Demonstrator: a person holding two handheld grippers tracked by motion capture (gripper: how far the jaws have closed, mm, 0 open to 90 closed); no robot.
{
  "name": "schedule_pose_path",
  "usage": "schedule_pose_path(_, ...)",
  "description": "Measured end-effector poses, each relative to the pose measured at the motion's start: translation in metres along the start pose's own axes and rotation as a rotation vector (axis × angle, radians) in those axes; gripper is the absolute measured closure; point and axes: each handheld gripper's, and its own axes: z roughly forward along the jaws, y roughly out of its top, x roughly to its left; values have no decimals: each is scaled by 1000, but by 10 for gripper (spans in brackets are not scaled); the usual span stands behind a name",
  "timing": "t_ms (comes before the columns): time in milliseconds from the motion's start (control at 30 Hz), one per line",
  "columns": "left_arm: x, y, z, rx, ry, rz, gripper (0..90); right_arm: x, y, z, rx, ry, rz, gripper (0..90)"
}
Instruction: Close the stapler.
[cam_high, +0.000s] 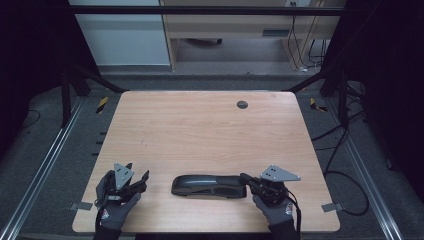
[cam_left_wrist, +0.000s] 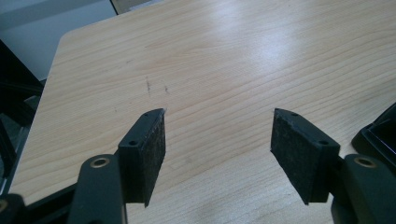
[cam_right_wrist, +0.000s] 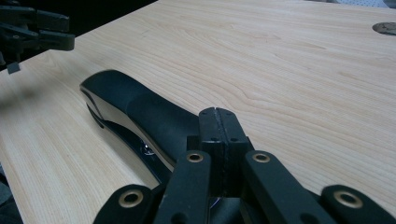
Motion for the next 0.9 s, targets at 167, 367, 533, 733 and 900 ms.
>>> schedule_pose_path(167, 1, 0, -1, -1, 3, 2, 351, -1, -4, 3, 17, -7, 5, 900)
schedule_pose_path(367, 2, 0, -1, -1, 4, -3, 351, -1, -3, 3, 19, -8, 2, 900)
schedule_pose_path(533, 2, 0, -1, -3, 4, -3, 351, -1, -5, 4, 20, -14, -6, 900)
schedule_pose_path(733, 3, 0, -1, -4, 5, -4, 352, -1, -5, 4, 19, -12, -5, 900)
schedule_pose_path(900, 3, 0, -1, -4, 6, -3, 351, -2, -5, 4, 17, -8, 4, 900)
